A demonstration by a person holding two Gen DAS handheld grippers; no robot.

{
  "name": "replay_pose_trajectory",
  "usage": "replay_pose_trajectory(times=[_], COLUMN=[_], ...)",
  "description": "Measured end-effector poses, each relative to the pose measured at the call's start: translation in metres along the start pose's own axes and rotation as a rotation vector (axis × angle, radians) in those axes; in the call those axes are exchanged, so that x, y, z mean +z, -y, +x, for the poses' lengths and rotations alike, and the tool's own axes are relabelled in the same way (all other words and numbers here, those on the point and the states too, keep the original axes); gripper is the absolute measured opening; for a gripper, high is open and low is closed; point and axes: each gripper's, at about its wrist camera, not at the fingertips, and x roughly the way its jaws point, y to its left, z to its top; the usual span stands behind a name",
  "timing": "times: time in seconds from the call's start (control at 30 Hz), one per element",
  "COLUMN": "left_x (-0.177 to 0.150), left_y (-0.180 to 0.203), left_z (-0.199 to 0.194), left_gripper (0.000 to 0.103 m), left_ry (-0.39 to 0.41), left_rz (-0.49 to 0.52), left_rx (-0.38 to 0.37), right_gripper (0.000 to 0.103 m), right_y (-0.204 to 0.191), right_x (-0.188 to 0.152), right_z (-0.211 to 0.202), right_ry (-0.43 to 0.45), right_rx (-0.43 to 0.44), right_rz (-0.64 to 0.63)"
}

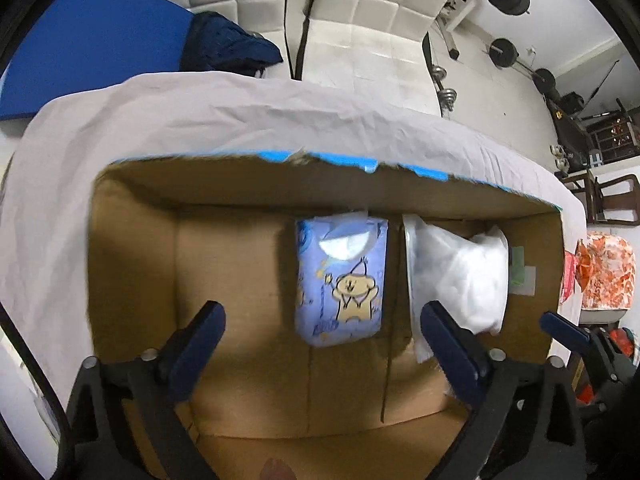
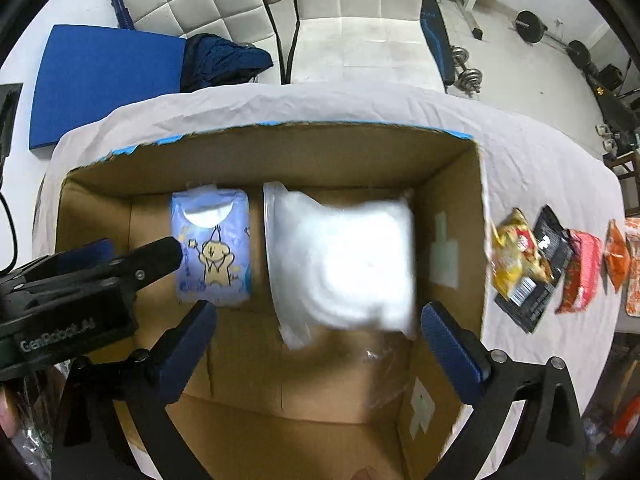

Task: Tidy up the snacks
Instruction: 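Lower both items into the box and open both tools, then grasp the black snack bag with the left tool while the right tool grasps the red bag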

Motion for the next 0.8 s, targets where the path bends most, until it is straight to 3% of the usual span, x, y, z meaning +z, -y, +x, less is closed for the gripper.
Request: replay_pose_trajectory(times=[0.13,0.5,0.8], left_x=[-0.016,-0.077,-0.127], left_y=[0.005,0.026,0.039], left_z=[-0.017,-0.089,-0.124], left_gripper=[0.101,0.101,0.101], left_ry=[0.045,0.25,0.263], left_rz=[0.008,0.06,0.059], left_rx=[0.02,0.163,0.138], right_gripper=[0.103,0.103,0.103], right_y=[0.001,0.008,0.01], right_x=[-0.02,-0.084,-0.136], right_z=[-0.014,-0.067,-0.118], right_ry=[0.03,0.128,0.176], right_rx=[-0.028,-0.038,-0.011], right_rz=[-0.001,0.009,0.004])
